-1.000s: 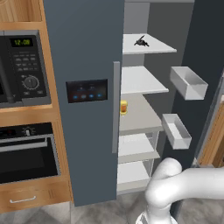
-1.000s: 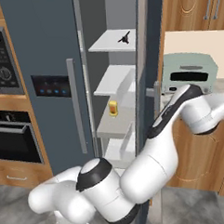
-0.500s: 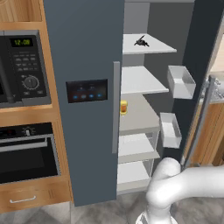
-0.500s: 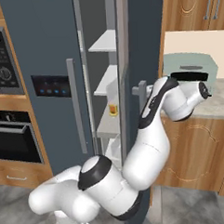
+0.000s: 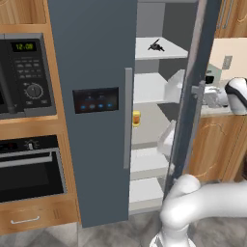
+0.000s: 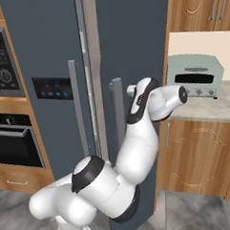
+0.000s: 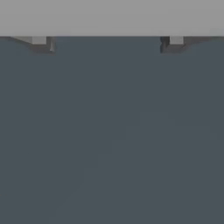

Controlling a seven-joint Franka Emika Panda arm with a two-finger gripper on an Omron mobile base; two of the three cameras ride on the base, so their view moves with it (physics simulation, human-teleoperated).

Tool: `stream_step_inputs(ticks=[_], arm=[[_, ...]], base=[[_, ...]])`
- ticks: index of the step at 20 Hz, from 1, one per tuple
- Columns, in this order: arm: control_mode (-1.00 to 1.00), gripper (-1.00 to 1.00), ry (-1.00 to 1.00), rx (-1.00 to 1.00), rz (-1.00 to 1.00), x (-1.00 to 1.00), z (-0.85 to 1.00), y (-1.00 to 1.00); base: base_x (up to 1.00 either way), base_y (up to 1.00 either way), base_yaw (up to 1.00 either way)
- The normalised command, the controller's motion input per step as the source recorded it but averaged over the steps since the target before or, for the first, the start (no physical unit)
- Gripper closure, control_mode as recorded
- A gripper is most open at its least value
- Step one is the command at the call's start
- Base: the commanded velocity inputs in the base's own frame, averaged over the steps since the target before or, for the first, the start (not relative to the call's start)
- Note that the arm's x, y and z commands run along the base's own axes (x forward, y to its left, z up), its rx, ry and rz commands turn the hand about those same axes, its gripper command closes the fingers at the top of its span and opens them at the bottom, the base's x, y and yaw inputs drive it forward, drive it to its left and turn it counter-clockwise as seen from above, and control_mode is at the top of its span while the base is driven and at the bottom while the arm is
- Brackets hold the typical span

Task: Pick up the frozen fish from the freezer, place it on any shelf in the fridge, and close the fridge and freezer doors when done.

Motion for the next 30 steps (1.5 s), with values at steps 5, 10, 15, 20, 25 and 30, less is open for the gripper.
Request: stream_step_inputs(ticks=[5, 10, 15, 20, 25, 30], arm=[[-1.00, -1.00, -0.14, 0.02, -0.04, 0.53, 0.00, 0.88], [-1.00, -1.00, -0.06, -0.02, -0.20, 0.65, 0.00, 0.44], [-1.00, -1.00, -0.01, 0.00, -0.23, 0.61, 0.04, 0.05], [-1.00, -1.00, 0.00, 0.00, -0.25, 0.69, 0.00, 0.04], [-1.00, -1.00, 0.00, -0.02, -0.31, 0.68, 0.00, 0.17], [-1.00, -1.00, 0.00, 0.01, -0.02, -0.03, 0.02, 0.00]], base=[[0.00, 0.00, 0.00], [0.00, 0.00, 0.00], [0.00, 0.00, 0.00], [0.00, 0.00, 0.00], [0.00, 0.00, 0.00], [0.00, 0.00, 0.00]])
